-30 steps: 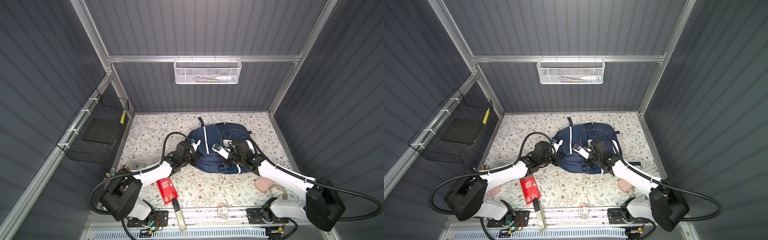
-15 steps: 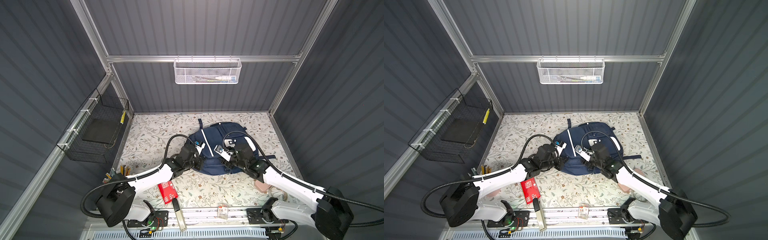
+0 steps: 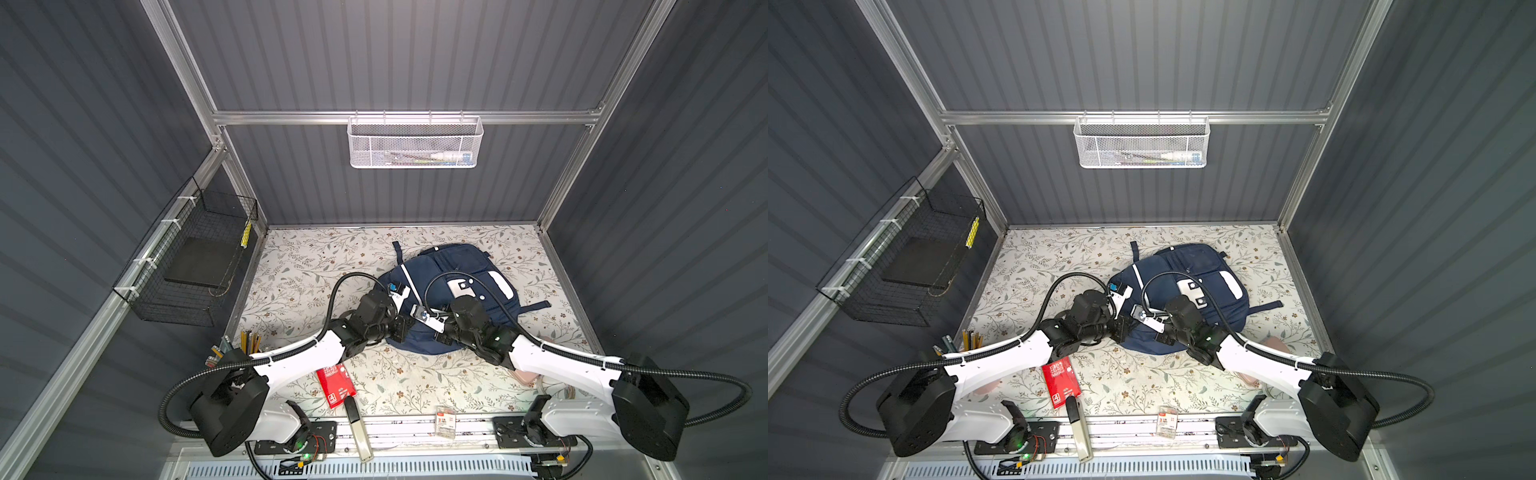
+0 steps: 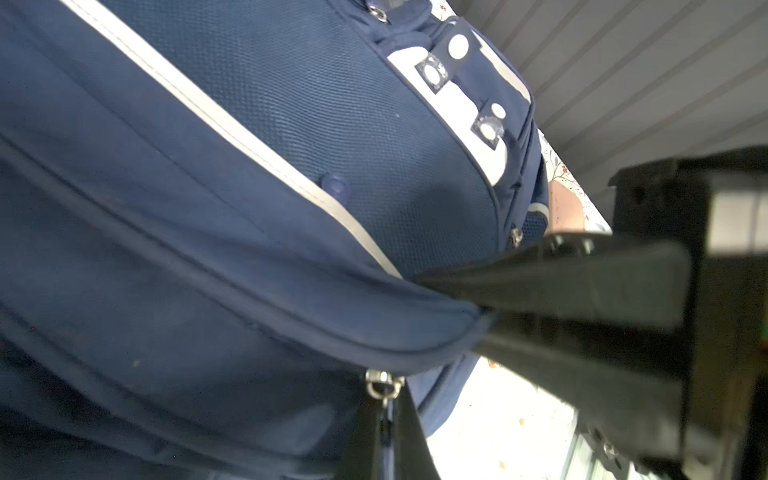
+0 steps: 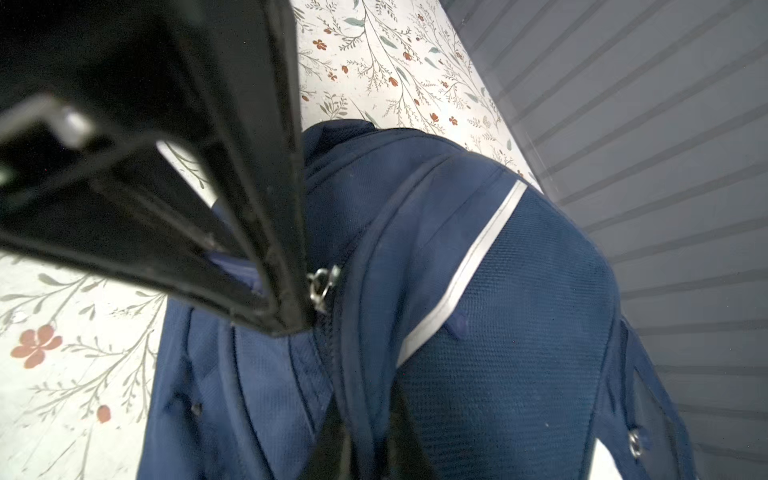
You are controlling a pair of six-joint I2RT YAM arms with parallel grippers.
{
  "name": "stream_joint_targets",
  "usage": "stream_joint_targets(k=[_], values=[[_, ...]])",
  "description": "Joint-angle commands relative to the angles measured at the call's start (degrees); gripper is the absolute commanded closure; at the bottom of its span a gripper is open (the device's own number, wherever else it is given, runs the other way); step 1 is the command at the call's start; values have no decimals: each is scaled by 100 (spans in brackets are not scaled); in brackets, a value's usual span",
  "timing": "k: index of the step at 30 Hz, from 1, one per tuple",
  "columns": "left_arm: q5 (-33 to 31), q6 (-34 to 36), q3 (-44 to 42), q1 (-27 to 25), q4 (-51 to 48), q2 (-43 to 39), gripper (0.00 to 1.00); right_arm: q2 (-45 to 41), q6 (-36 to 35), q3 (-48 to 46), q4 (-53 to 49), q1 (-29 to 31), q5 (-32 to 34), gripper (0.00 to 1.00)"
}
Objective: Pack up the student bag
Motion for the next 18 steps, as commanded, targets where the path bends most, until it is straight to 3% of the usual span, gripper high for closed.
stream_joint_targets(k=[1, 4, 7, 11, 15, 18], values=[[135, 39, 105, 425, 98, -84, 100, -434, -211, -211, -132, -23, -401, 100], [48, 151, 383, 1093, -186, 49, 100, -684, -399, -196, -925, -102, -1066, 100], [-28, 269, 692, 1630, -376, 224, 100, -741, -454, -50, -1472, -142, -1073, 100], [-596, 468, 1230, 1947, -889, 579, 100, -932, -453, -84, -1384, -163, -976, 100], [-362, 502, 1109, 2008, -902, 398, 100, -827, -344, -245, -792, -579, -605, 100], [-109, 421, 895, 1719, -1054, 156, 100, -449, -90, 20, -819, -1004, -198, 85]])
